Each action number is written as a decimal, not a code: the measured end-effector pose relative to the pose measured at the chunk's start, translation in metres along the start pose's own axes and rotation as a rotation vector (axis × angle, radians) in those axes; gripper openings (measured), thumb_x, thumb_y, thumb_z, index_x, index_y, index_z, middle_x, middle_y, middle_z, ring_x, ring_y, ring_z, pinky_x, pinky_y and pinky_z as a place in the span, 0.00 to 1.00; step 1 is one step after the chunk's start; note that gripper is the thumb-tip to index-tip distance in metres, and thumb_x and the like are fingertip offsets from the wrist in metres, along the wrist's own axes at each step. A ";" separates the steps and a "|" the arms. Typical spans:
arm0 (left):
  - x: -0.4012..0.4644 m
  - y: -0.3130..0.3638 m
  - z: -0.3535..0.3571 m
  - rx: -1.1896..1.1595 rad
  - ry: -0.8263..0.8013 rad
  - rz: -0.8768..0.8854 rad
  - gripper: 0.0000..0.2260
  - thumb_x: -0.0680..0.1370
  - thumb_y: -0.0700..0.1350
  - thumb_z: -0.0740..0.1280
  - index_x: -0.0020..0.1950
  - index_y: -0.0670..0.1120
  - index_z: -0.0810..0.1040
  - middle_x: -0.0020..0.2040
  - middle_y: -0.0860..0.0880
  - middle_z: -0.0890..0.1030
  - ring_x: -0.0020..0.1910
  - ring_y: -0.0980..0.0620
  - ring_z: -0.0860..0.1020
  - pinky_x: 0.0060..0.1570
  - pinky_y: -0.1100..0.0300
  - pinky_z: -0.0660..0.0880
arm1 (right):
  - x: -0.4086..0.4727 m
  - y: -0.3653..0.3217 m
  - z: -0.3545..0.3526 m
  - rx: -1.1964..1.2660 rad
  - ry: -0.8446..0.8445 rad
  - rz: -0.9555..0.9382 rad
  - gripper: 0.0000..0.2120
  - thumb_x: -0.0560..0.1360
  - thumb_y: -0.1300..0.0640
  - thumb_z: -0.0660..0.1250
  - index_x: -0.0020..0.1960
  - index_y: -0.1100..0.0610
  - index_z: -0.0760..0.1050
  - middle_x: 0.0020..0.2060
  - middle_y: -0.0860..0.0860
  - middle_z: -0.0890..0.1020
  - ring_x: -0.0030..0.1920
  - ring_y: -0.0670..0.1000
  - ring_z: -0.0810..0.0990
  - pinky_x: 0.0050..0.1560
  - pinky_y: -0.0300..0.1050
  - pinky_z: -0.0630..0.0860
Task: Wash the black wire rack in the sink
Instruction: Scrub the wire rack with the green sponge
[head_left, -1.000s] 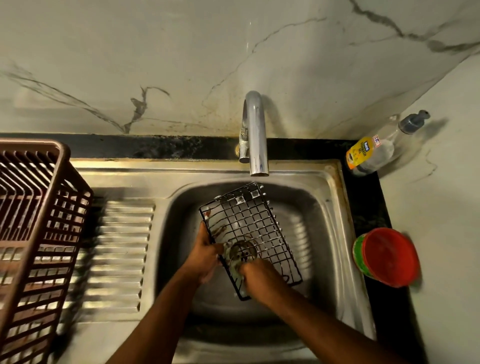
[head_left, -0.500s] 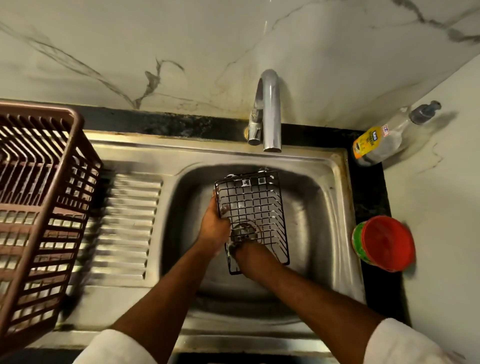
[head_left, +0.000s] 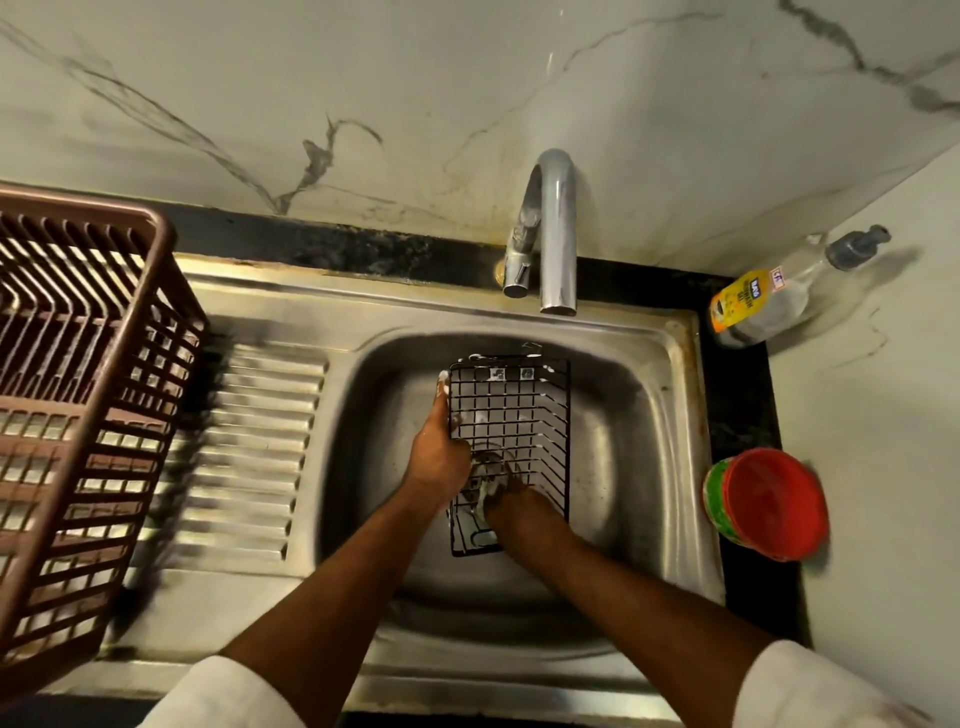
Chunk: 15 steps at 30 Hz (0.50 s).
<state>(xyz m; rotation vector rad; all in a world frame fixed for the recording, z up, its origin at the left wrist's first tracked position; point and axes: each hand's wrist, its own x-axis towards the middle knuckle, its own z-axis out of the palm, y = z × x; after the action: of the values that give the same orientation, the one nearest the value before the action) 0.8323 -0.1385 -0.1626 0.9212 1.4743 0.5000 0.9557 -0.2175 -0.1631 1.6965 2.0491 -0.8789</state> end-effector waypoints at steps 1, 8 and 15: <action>0.000 0.000 -0.001 0.020 0.009 0.009 0.46 0.72 0.23 0.57 0.79 0.66 0.60 0.65 0.50 0.81 0.58 0.48 0.83 0.54 0.45 0.84 | -0.002 -0.001 0.010 -0.011 -0.013 -0.025 0.09 0.83 0.54 0.61 0.59 0.54 0.77 0.50 0.53 0.83 0.48 0.52 0.82 0.49 0.46 0.78; -0.006 -0.004 -0.007 0.136 0.060 0.047 0.36 0.78 0.27 0.61 0.81 0.56 0.61 0.65 0.56 0.77 0.61 0.54 0.78 0.56 0.65 0.79 | -0.003 0.020 -0.013 0.072 -0.158 0.015 0.05 0.78 0.58 0.69 0.53 0.55 0.82 0.44 0.50 0.80 0.45 0.48 0.80 0.55 0.47 0.79; 0.003 0.000 -0.006 0.191 0.043 0.049 0.38 0.79 0.28 0.61 0.80 0.62 0.59 0.63 0.57 0.78 0.49 0.58 0.80 0.37 0.71 0.78 | -0.005 0.005 -0.001 -0.060 -0.252 0.023 0.11 0.80 0.63 0.64 0.61 0.64 0.78 0.57 0.60 0.81 0.58 0.60 0.80 0.57 0.52 0.78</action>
<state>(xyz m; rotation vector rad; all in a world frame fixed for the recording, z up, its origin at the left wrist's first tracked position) 0.8268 -0.1345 -0.1637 1.1049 1.5612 0.4224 0.9621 -0.2206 -0.1606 1.4914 1.8659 -0.9598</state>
